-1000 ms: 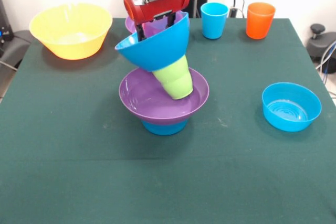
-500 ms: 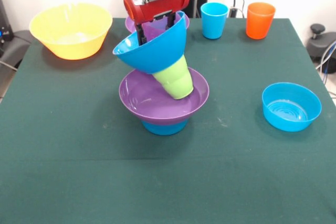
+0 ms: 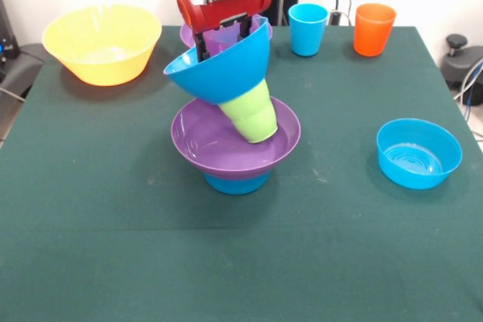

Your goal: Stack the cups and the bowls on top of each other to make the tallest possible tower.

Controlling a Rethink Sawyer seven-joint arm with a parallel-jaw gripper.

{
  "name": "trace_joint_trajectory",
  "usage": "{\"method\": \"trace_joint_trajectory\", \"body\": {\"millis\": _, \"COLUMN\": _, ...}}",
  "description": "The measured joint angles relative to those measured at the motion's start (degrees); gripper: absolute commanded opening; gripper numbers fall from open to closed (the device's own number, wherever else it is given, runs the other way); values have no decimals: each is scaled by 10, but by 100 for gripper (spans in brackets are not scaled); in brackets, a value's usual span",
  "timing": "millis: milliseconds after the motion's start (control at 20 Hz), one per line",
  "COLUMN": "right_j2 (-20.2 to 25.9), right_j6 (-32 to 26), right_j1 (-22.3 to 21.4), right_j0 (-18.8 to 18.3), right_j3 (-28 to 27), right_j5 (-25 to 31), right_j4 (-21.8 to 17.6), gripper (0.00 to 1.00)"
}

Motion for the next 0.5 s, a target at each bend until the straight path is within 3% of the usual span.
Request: {"method": "trace_joint_trajectory", "body": {"millis": 500, "right_j2": 13, "right_j6": 0, "right_j1": -20, "right_j0": 1, "right_j3": 0, "right_j5": -21, "right_j4": 13, "gripper": 100}}
